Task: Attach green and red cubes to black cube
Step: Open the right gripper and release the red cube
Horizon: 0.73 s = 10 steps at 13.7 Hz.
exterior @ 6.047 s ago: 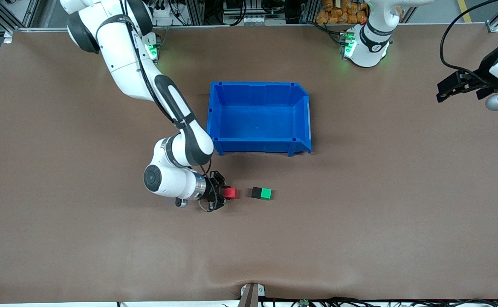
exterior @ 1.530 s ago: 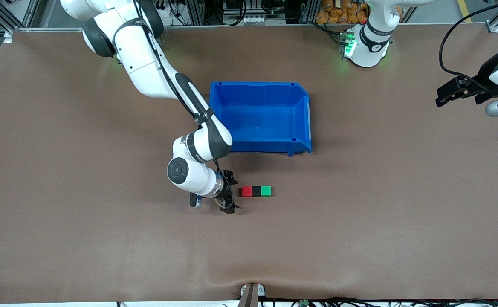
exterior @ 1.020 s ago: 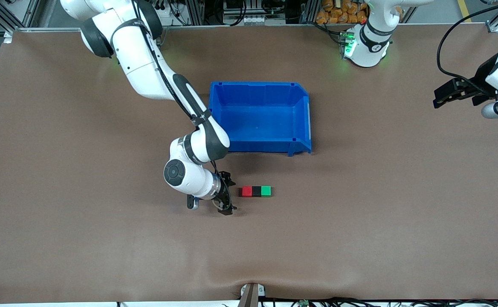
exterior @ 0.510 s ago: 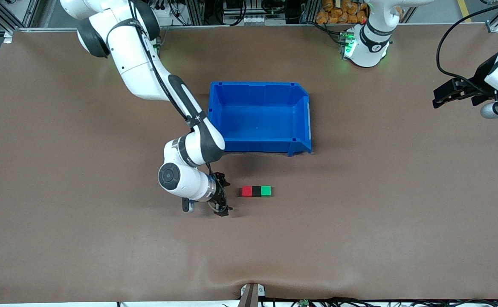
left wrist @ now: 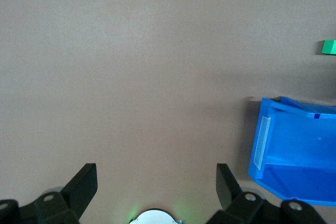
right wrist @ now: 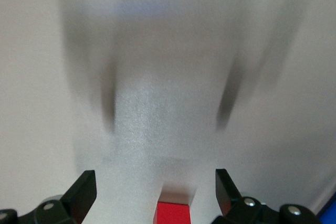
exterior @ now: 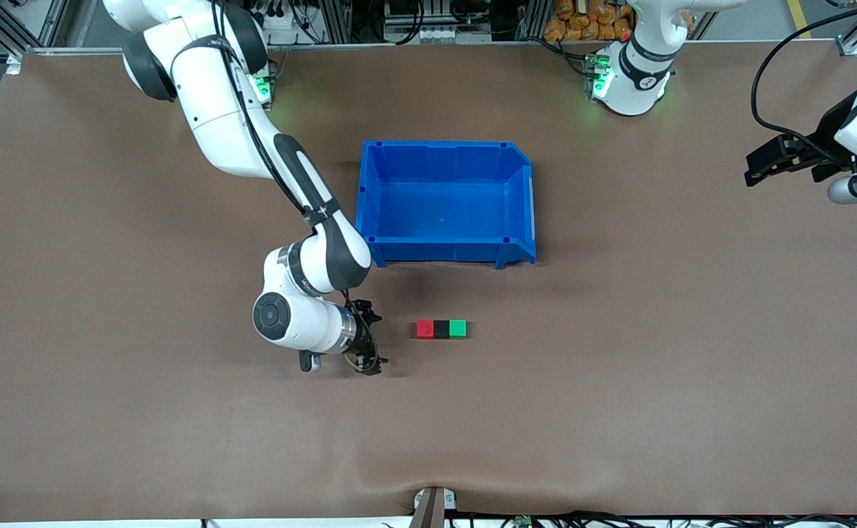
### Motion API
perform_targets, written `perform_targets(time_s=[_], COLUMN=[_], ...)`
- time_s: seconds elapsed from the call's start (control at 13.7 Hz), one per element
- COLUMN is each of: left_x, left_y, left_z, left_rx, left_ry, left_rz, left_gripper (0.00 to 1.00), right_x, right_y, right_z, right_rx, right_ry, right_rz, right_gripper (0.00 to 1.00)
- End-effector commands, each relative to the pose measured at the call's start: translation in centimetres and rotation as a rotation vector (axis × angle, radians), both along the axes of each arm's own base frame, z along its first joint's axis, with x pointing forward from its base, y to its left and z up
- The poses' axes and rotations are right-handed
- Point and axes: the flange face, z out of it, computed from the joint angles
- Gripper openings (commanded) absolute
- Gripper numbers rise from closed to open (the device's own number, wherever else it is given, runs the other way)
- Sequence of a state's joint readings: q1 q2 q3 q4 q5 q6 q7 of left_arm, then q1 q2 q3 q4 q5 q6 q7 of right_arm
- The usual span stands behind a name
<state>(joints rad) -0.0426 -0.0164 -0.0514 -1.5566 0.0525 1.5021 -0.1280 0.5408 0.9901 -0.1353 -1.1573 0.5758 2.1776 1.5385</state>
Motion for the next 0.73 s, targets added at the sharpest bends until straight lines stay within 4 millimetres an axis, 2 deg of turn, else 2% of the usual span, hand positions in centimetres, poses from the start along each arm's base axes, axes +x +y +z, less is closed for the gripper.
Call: perform_targets(time_s=[0.0,0.66], left_x=[0.1,0.3], left_y=[0.1,-0.3], left_z=[0.3,0.3], left_rx=[-0.013,-0.012], left_ry=[-0.007,-0.016], left_rz=[-0.018,-0.024], left_gripper=[1.00,1.00], right_x=[0.4,1.2], right_y=[-1.0,-3.0], right_z=[2.0,3.4], right_rx=[-0.019,-0.019], right_ry=[-0.007,-0.041], right_rz=[0.039,0.136], right_gripper=[1.00,1.00])
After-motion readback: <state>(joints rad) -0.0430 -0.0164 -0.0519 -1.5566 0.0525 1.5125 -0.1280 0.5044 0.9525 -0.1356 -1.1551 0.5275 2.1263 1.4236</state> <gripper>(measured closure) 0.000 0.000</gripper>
